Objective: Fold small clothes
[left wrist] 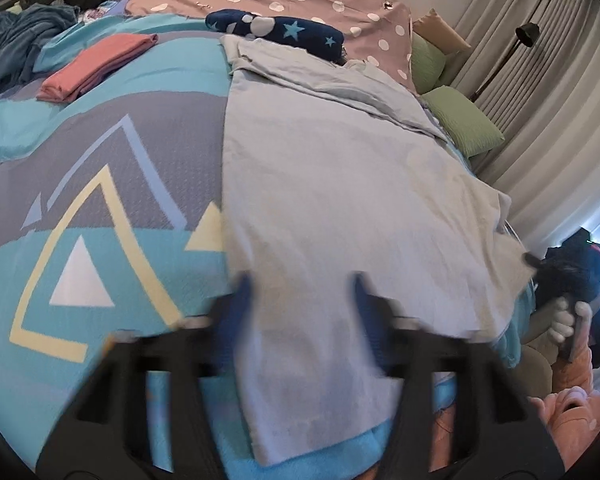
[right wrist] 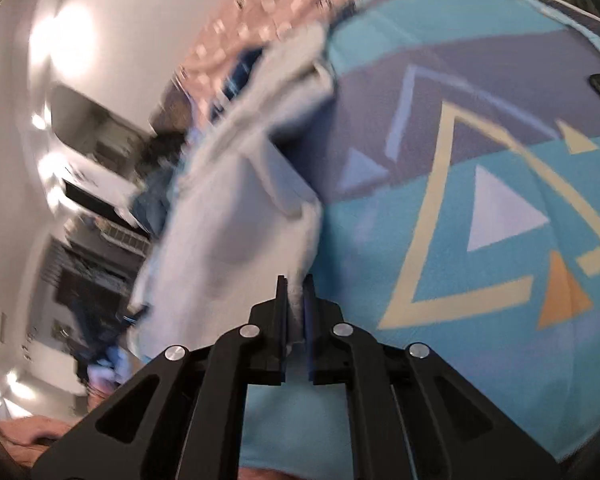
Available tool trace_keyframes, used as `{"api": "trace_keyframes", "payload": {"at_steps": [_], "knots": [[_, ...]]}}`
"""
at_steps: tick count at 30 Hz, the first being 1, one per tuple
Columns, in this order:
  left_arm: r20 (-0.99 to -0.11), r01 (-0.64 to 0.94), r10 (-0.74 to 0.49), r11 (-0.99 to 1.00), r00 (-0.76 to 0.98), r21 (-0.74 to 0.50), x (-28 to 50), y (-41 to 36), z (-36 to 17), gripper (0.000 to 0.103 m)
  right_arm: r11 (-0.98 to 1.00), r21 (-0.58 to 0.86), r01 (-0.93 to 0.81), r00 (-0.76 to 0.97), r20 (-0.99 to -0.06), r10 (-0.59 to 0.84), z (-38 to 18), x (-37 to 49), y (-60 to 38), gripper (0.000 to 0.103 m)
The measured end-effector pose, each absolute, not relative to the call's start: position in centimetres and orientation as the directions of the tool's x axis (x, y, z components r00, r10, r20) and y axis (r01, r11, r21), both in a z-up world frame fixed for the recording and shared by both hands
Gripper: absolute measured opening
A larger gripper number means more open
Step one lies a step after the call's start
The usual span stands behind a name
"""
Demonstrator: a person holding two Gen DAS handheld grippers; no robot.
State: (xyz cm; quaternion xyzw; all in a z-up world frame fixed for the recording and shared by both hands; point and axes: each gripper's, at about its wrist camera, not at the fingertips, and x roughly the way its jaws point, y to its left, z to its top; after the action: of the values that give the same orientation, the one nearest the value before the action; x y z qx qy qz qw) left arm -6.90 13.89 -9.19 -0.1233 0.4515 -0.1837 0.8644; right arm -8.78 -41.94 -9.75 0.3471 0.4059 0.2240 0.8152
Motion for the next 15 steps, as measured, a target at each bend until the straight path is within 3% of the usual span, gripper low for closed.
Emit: {"api": "trace_keyframes", "payload": {"at_steps": [1,3,7,12,15], "knots": [[-0.739,0.195,-0.427,0.903,0.521,-0.384,-6.9,14.2,-9.2,0.016,0.639,0.761,-0.117,0.594,-0.462,0.658,-8.4,-10.1,-42.5,0.007],[-0.734,0.181,-0.441,0.894,0.516,-0.410,-6.9,14.9,-9.1,0.007,0.643,0.752,-0.147,0.616,-0.439,0.654,-6.7,-12.1,-43.0,0.005],[-0.733,0.179,-0.440,0.894,0.519,-0.410,-7.1,15.5,-8.7,0.007,0.726,0.677,-0.119,0.608,-0.528,0.593,-6.5,-14.6,-42.7,0.004],[-0.755,0.179,-0.422,0.905,0.502,-0.386,-7.3,15.5,-9.3,0.007,0.850,0.523,0.069,0.516,-0.748,0.418,-10.7,-13.0,-42.6,0.007],[-0.755,0.159,-0.390,0.918,0.526,-0.363,-7.0,15.8,-8.7,0.010,0.859,0.498,0.116,0.548,-0.754,0.363,-10.2,-11.2,-43.3,0.008]]}}
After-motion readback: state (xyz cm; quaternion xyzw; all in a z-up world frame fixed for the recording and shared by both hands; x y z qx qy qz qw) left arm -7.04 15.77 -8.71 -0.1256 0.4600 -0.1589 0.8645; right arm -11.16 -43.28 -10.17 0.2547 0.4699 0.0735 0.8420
